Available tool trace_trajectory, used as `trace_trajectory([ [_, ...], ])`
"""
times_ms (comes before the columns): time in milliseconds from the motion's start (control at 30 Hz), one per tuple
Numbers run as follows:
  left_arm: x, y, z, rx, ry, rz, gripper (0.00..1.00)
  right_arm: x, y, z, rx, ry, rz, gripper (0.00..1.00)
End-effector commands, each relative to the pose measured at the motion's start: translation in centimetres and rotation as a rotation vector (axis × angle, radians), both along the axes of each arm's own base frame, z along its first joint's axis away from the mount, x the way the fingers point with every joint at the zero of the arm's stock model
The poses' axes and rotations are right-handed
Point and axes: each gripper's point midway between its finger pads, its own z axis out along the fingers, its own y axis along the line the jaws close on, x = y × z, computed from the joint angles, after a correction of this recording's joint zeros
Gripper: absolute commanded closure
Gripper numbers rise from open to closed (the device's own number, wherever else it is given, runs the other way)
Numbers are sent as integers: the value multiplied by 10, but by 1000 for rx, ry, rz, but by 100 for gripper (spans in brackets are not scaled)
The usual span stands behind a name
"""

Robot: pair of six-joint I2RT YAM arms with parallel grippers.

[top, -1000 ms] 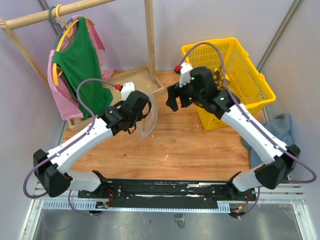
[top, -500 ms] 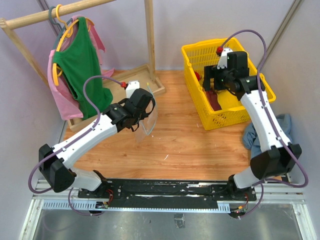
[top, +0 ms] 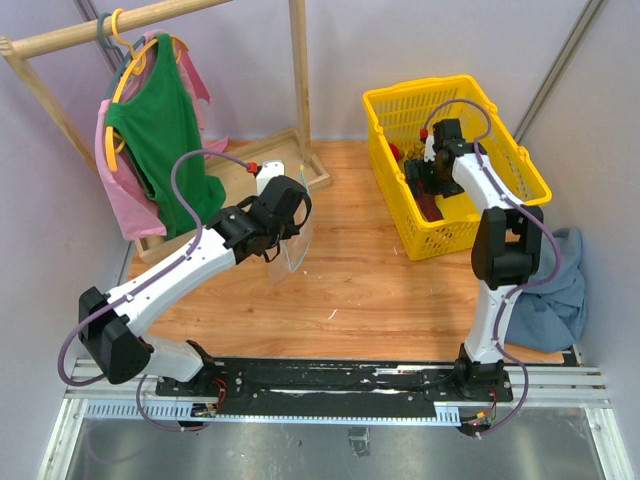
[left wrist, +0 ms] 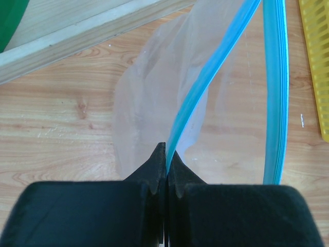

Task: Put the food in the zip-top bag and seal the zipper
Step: Pick up the fake food from the bin.

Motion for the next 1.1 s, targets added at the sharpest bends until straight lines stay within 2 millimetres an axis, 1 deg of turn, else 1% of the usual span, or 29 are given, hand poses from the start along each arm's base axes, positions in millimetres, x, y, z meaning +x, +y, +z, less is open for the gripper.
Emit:
trace_trajectory([
  [0,8,-4,6,-6,-25,-5,100,10,-5,-24,-22,43,19,2],
  [167,9,-8,3,-5,-13,-21,100,19,-5,-59,-30,82,22,2],
  [267,9,-7,2,1,-12,-21,100,18,-3,-78,-23,117,28,2],
  [400,8,-6,3,1,-12,-20,100,12,-9,-100,-54,174,21,1],
  [467,7,-6,2,4,-9,-22,100,8,-12,-107,-68,192,19,8],
  [500,7,-5,2,5,-9,-20,100,7,-12,-106,-70,193,19,13],
  [567,7,-4,2,10,-9,-17,100,7,-9,-97,-51,180,28,22],
  [667,7,-2,5,13,-13,-10,100,11,-3,-71,-17,123,34,34],
  [733,6,-2,6,6,-17,-12,100,14,1,-49,7,66,34,37],
  [867,4,-1,7,-1,-23,-14,100,14,5,-9,43,-37,21,40],
  [1067,3,-6,11,-20,-27,-42,100,8,5,45,70,-198,-15,46],
])
